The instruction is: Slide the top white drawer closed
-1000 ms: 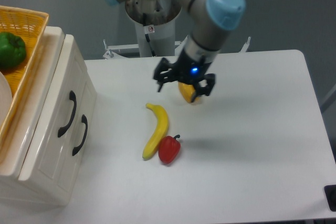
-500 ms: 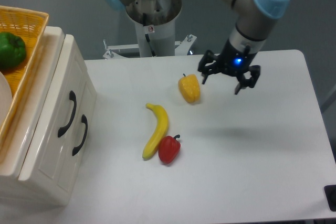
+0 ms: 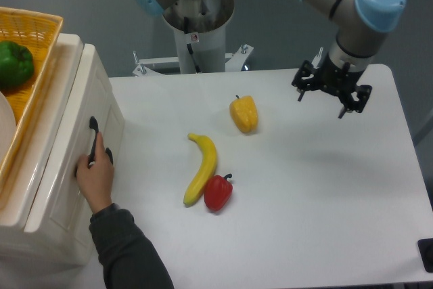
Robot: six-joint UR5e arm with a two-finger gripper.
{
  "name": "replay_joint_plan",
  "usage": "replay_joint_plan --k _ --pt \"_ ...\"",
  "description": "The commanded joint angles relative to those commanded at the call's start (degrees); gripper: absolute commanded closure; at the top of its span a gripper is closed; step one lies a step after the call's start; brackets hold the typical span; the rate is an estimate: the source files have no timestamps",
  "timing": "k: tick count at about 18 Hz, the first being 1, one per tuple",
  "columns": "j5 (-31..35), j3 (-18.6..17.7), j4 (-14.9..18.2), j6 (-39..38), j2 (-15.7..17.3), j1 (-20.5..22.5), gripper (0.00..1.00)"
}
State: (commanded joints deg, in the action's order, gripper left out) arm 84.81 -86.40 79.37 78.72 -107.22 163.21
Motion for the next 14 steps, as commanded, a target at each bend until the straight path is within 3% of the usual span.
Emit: replay_joint_plan --k 4,7,14 --pt "0.6 1.3 -0.4 11.2 -2.8 2.5 0.00" --pt "3.2 1.6 -5.8 18.8 -5.5 5.4 0.00" --pt "3.5 1.8 -8.6 20.2 -7.7 6.1 0.00"
